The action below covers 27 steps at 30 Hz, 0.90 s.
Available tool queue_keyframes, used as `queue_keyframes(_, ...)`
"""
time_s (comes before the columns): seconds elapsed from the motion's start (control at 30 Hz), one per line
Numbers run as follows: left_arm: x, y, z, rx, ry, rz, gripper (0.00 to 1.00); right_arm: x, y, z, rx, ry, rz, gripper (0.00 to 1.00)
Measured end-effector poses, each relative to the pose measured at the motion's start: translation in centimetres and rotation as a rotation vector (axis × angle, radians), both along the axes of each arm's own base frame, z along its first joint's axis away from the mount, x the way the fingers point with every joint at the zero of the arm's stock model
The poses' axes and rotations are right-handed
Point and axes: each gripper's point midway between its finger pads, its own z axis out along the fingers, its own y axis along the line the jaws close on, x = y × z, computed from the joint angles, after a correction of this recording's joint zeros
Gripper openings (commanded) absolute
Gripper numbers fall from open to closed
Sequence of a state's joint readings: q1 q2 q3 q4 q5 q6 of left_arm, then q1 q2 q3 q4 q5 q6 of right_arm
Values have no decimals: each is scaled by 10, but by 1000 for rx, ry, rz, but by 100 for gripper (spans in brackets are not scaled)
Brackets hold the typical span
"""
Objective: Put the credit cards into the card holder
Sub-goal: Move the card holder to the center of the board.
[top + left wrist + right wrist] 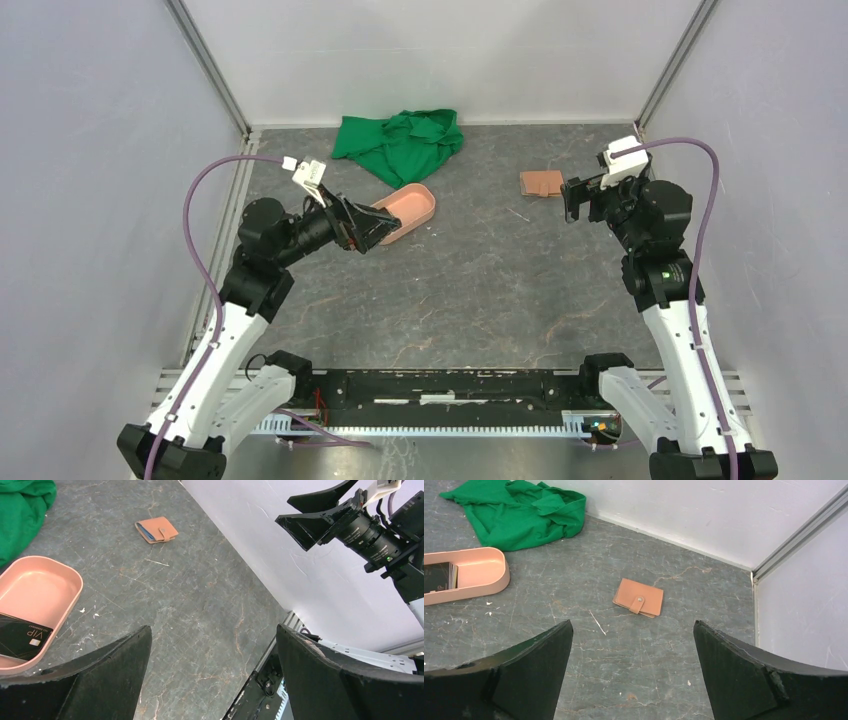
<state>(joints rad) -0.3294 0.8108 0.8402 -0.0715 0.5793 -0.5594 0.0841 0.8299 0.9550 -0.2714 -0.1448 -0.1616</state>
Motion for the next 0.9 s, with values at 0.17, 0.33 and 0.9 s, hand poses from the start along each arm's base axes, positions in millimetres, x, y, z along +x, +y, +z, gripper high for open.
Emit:
queue_keyframes(0.17, 0, 1, -9, 16, 9, 5, 100, 0, 3, -1, 13, 6, 11, 98)
queue_keyframes(0.33, 3, 1, -23, 31, 34, 7, 100, 4, 16, -9, 0, 12, 94, 98)
queue_keyframes(0.9, -1, -3, -113, 596, 44, 170, 100, 85, 55, -117, -254, 286, 453, 98)
